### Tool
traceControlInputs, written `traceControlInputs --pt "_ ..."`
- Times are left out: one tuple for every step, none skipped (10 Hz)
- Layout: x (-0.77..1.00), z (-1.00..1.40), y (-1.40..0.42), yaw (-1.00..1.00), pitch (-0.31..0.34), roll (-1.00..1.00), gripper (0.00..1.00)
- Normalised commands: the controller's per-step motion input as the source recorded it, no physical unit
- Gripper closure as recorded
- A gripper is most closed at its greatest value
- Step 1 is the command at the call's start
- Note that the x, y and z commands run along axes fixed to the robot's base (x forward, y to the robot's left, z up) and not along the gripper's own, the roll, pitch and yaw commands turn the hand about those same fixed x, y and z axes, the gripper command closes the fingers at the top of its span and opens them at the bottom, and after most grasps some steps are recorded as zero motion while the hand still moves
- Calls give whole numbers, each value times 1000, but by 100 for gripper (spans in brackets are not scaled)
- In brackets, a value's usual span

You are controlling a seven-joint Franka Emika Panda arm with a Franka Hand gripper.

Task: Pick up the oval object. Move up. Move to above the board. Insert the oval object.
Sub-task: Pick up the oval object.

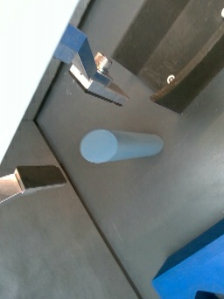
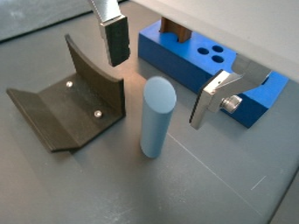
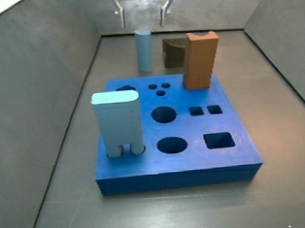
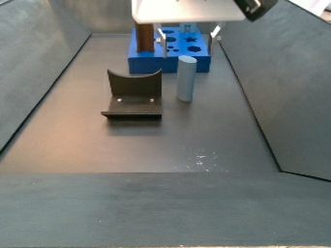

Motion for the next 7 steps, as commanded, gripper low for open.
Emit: traceControlInputs --pt "0 -426 -131 274 0 13 0" --pt "-34 -420 -217 211 0 63 0" --pt "-34 -383 -160 149 0 31 0" --pt "-63 -246 0 103 0 0 0" --pt "-60 -134 0 89 0 0 0" --pt "-74 -134 0 49 0 0 0" --pt "-46 -83 6 0 0 0 0"
